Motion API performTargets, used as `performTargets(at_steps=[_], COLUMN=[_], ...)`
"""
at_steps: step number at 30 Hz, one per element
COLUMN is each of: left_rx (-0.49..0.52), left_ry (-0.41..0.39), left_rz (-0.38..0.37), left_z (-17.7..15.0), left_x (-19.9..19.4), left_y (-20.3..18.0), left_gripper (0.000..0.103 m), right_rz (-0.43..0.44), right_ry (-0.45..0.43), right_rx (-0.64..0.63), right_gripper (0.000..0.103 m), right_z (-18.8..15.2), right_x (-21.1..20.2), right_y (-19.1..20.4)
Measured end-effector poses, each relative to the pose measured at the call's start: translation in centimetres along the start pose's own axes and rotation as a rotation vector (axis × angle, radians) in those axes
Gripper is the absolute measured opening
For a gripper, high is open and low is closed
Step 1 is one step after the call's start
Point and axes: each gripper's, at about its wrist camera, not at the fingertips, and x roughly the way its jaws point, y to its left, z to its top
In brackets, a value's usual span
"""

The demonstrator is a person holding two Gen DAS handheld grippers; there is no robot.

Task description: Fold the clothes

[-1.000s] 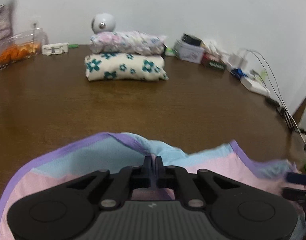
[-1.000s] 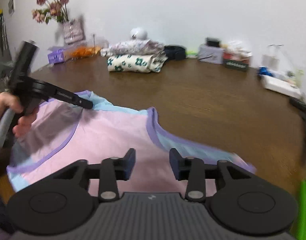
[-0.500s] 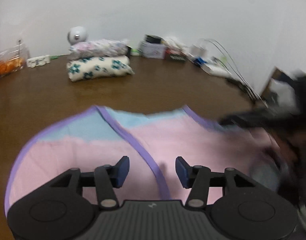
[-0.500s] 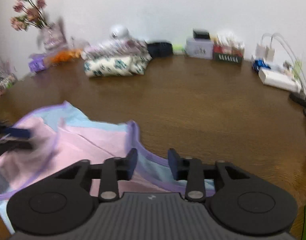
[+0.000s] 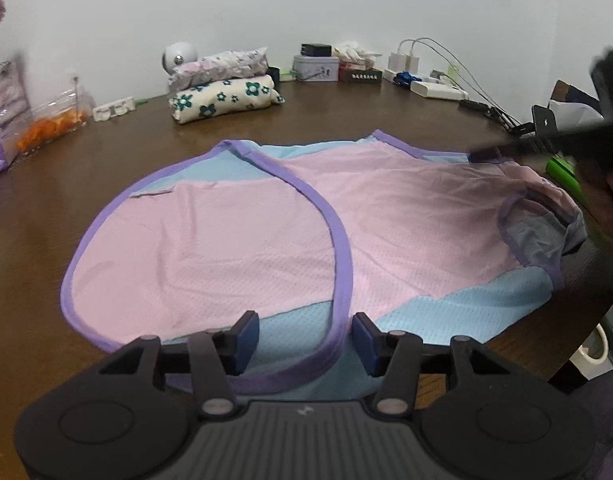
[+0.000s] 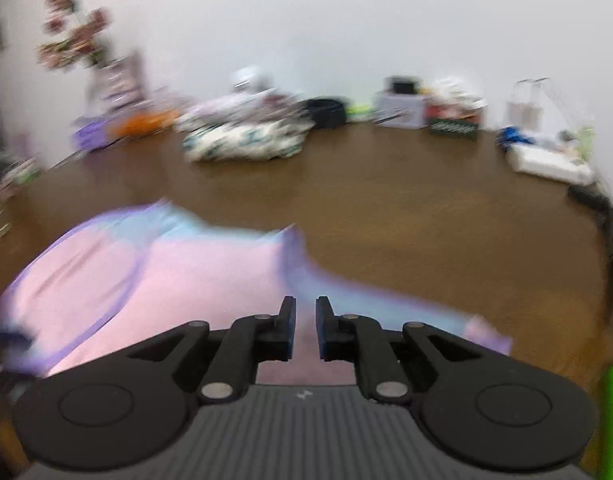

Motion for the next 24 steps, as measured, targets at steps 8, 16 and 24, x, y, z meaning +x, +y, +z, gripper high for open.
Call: performTargets(at_steps=[8, 16, 24], left_rx=[-0.014, -0.018, -0.023], left_ry=[-0.027, -0.061, -0.062], left_rz=[0.027, 0.018, 0.024], left_z=[-1.4, -2.5, -3.3], left_x=[-1.3, -2.0, -3.1], left_y=[-0.2, 0.0, 0.0], left_gripper=[0.05, 0.05, 0.048], right_rz=[-0.119, 0.21, 0.17], right_ry=[0.045, -0.037, 0.026], right_rx=[0.003, -0.165, -0.2], right_gripper=[0.01, 0.021, 0.016], right_z=[-3.8, -8.7, -9.7], right_x=[-1.0, -6.9, -7.0], right_y=[1.1, 5.4, 5.2])
